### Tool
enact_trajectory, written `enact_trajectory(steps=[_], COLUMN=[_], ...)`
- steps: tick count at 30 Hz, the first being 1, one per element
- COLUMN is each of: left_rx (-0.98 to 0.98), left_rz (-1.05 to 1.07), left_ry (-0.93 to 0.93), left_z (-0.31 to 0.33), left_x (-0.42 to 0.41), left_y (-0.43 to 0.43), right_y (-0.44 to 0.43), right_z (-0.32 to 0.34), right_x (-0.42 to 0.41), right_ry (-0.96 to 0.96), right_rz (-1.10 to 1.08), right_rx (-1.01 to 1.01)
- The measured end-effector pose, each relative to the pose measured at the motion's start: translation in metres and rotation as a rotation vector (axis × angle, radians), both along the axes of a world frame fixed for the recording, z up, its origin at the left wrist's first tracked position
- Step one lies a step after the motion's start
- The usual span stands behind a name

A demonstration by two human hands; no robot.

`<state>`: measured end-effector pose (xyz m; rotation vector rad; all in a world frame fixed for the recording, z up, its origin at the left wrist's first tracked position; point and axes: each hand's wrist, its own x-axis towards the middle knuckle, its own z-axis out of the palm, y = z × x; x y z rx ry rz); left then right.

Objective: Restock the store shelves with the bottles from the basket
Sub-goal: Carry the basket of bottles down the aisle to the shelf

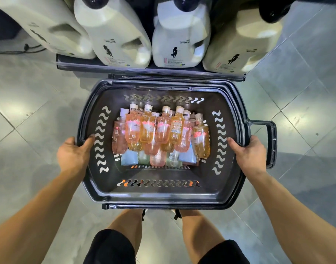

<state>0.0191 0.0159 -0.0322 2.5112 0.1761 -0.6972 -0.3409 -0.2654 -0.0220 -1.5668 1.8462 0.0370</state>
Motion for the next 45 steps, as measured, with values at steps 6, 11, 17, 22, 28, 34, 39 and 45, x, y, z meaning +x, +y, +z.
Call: enact_trajectory(steps=[6, 11, 17, 22, 28, 34, 39, 45], left_rx=[-0.008, -0.044, -0.134, -0.198, -0.292, -0.290, -0.281, -0.300], left_rz=[-0.026, -0.083, -0.269, -0.430, -0.655, -0.780, -0.824, -0.902], left_ry=[0.049, 0.032, 0.037, -0.034, -0.101, -0.196, -0.236, -0.231], left_z=[0.061, 0.152, 0.252, 0.395, 0.492, 0.554, 0.560, 0.601], left_x=[-0.011, -0.016, 0.001, -0.022, -0.039, -0.071, -0.089, -0.158], left_y=[-0.002, -0.017, -0.019, -0.064, -0.098, -0.141, -0.191, -0.237], right_y=[0.007, 0.012, 0.034, 0.049, 0.062, 0.064, 0.052, 0.026], right_z=[0.066, 0.170, 0.299, 0.393, 0.486, 0.539, 0.558, 0.580], right_x=[-0.021, -0.040, -0.072, -0.106, -0.148, -0.195, -0.242, -0.291], right_ry=[0.014, 0.012, -0.030, -0.069, -0.132, -0.184, -0.162, -0.115], right_rz=[-0.032, -0.071, -0.155, -0.244, -0.327, -0.404, -0.506, -0.528], right_rx=[-0.037, -0.079, -0.169, -0.261, -0.370, -0.420, -0.408, -0.421])
